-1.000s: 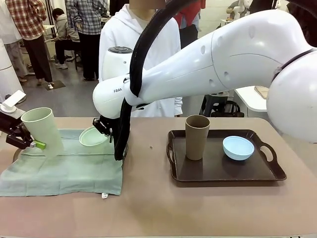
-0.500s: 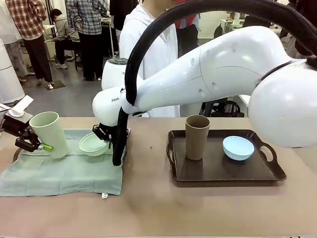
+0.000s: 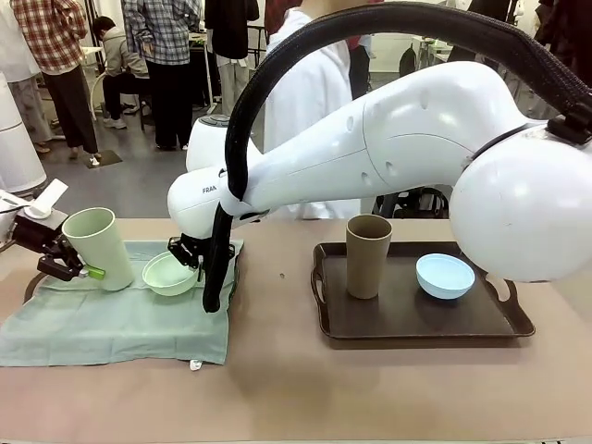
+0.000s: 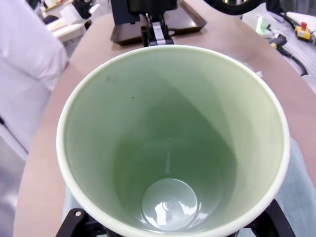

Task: Set up a tray with a mat and arrange the tableware.
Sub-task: Place the Picnic Bowl and Reusable plastic cup back onto the Handle tray in front of the human's position.

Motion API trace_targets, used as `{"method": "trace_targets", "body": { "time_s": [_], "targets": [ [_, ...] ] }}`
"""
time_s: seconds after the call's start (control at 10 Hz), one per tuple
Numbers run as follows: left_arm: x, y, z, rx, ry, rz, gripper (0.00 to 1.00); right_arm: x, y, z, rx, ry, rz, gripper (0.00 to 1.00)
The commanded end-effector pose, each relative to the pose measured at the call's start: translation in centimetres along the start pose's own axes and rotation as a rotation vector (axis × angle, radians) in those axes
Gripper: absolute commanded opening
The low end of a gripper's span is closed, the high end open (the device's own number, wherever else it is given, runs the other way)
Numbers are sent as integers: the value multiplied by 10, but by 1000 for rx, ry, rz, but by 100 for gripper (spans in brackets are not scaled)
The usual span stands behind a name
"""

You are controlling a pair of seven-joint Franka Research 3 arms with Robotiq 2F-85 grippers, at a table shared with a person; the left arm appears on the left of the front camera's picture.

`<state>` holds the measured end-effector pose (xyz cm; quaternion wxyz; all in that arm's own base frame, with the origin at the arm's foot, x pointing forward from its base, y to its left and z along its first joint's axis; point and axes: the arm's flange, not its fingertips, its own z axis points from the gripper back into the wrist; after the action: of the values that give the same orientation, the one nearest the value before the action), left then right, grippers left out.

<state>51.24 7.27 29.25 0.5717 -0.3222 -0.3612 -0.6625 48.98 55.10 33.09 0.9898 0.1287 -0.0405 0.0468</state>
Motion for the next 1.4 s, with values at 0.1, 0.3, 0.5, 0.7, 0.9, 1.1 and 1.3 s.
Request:
{"method": "trace_targets", "body": {
  "time_s": [0.1, 0.3, 0.5, 0.7, 0.9, 1.1, 1.3],
  "targets": [
    [-7, 5, -6, 4, 7, 11, 84, 2, -1, -2, 15, 19, -3, 4],
    [-7, 4, -7, 0, 9, 24, 100, 1, -1, -3, 8, 20, 10, 64],
    [-4, 0, -2, 2, 31, 31, 100, -2, -2, 4, -21, 10, 0, 100],
    [0, -6, 12, 4, 70, 77, 100, -9, 1, 22, -51, -3, 25, 100],
    [-1, -7, 28, 14, 105, 117, 100, -19, -1, 43, -47, -20, 58, 100],
    [-6, -6, 39, 7, 143, 162, 100, -30, -3, 58, -50, -36, 88, 100],
    [-8, -6, 50, 46, 199, 185, 100, -43, -4, 69, -64, -40, 106, 100]
  ]
}}
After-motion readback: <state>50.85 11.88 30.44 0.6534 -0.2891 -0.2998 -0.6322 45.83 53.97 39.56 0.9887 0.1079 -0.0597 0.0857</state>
